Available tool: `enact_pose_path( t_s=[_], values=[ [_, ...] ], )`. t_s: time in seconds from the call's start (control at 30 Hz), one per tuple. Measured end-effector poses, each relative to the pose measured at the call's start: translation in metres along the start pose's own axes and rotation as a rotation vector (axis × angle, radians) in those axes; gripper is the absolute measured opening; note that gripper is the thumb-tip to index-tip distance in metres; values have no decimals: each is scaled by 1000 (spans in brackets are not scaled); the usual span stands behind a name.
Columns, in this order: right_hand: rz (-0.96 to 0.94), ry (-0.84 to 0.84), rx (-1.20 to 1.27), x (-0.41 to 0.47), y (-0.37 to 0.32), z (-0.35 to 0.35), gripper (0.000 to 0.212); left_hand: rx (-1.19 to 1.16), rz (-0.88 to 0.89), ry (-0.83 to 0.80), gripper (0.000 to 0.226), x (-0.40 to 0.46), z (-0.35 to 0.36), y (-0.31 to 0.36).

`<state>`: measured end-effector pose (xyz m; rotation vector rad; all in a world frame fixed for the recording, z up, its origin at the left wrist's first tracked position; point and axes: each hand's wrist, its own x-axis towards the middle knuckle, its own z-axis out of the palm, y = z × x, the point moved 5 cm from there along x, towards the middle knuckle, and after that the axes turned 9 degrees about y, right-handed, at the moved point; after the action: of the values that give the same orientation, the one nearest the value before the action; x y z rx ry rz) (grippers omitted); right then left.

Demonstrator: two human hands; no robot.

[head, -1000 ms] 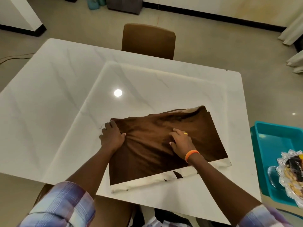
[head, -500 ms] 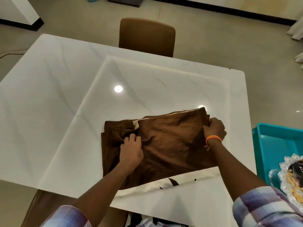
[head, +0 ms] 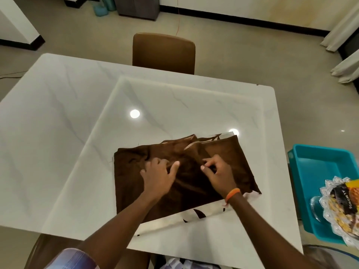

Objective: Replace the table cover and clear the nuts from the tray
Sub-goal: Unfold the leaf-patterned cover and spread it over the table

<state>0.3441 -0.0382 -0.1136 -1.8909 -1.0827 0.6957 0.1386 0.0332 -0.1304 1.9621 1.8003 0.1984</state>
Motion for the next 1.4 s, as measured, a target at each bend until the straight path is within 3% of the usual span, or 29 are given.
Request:
enact_pose_path(
  t_s=[0.07, 0.13, 0.23, 0.37, 0.43, 0.5, 0.57, 0.7, 0.83, 0.9, 0.97, 1.07, 1.13, 1.23, 1.33, 1.4],
  values=[
    [-71, -156, -3, -35, -8, 25, 14, -494, -179, -133, 63, -18, 4, 21],
    [-122, -367, -40, -61, -11, 45, 10, -742, -346, -154, 41, -25, 21, 21],
    [-123, -546, -91, -64, -14, 49, 10, -679, -529, -62, 26, -27, 31, -3],
    [116, -305, -101, -12, -3, 37, 7, -527, -539, -26, 19, -33, 31, -20],
    [97, -214, -308, 18, 8, 39, 11, -485, -520, -30, 50, -33, 36, -19],
    [132, -257, -415, 30, 19, 49, 7, -525, -594, -72, 79, -33, 43, -18],
    [168, -339, -420, 29, 24, 60, 9, -544, -659, -88, 84, -29, 45, -16],
    [38, -585, -457, 8, 18, 76, 36, -495, -658, -81, 60, -14, 47, -19],
    [38, -916, -434, -10, 10, 86, 37, -455, -629, -83, 44, 9, 42, -33],
    [-10, -881, -395, -10, -3, 89, 44, -445, -592, -118, 38, 15, 40, -34],
    [-33, -836, -393, -11, -13, 92, 69, -479, -585, -143, 36, 18, 39, -35],
    [-303, -829, -760, -18, -15, 93, 98, -581, -597, -139, 31, 17, 31, -29],
    [-455, -760, -931, -23, -11, 90, 80, -585, -547, -112, 47, 17, 23, -25],
    [-481, -585, -848, -19, -4, 77, 27, -666, -471, -156, 67, 19, 12, -14],
    [-233, -552, -519, 2, 4, 50, 16, -869, -493, -315, 62, 29, 7, -2],
    [-155, -649, -477, 15, 1, 37, 17, -875, -412, -402, 60, 37, 8, 2]
  ],
)
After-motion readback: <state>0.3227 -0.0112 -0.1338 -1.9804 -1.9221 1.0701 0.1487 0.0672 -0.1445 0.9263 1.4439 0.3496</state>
